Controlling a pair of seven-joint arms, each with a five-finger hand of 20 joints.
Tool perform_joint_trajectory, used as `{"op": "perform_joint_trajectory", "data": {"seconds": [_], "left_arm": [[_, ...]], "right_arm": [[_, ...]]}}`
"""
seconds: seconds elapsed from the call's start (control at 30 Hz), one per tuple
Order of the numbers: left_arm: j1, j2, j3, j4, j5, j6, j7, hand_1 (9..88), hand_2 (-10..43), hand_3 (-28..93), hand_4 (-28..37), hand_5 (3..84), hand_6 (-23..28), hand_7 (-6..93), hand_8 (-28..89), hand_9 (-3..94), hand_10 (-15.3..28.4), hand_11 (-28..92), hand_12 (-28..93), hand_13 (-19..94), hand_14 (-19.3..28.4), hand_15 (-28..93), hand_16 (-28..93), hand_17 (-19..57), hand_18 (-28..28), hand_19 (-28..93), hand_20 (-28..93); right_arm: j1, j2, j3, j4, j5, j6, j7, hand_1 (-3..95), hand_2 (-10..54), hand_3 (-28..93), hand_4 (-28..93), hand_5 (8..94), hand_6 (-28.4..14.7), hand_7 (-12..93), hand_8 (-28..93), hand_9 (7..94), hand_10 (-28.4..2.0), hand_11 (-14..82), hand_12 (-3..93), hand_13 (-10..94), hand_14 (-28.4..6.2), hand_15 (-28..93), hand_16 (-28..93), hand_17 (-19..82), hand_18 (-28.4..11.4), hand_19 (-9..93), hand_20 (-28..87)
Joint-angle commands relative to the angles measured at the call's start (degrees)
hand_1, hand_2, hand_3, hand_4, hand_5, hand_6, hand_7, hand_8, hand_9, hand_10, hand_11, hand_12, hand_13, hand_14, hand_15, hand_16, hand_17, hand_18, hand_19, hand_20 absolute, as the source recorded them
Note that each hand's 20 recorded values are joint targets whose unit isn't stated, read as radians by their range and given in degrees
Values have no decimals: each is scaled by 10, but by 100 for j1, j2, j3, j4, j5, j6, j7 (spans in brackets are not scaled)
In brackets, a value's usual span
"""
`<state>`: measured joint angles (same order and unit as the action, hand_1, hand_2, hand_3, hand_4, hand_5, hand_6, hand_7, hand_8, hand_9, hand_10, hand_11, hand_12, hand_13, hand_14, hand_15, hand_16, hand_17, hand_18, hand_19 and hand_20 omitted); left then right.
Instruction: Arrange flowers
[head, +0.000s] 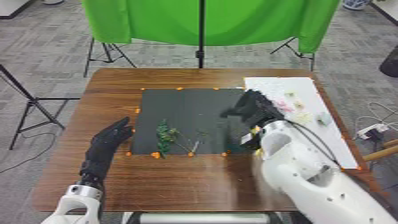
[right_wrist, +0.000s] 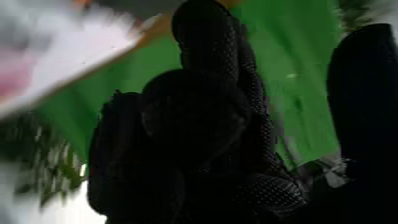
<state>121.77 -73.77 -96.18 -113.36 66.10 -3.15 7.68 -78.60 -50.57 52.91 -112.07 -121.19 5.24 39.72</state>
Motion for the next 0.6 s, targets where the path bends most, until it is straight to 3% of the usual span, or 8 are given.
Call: {"op": "perform_joint_trajectory", "data": {"seconds": [0.03, 0.6], "left_arm": [[71, -21, -10, -7, 42, -54, -93, 253, -67, 645, -205, 410, 31, 87, -38, 403, 119, 129, 174, 290, 161, 166, 61, -6, 140, 49, 201], [83, 2, -34, -32, 29, -64, -125, 251, -68, 646, -204, 409, 31, 85, -37, 402, 118, 128, 174, 290, 161, 165, 61, -6, 139, 48, 201]], "right_arm": [[304, 453, 279, 635, 61, -551, 457, 294, -95, 583, -130, 710, -63, 96, -67, 884, -136, 366, 254, 936, -35, 546, 329, 675, -102, 932, 535], [775, 430, -590, 1362, 71, -844, 388, 289, -95, 561, -134, 770, -60, 125, -63, 900, -137, 368, 249, 937, -36, 562, 307, 699, -88, 932, 497]]}}
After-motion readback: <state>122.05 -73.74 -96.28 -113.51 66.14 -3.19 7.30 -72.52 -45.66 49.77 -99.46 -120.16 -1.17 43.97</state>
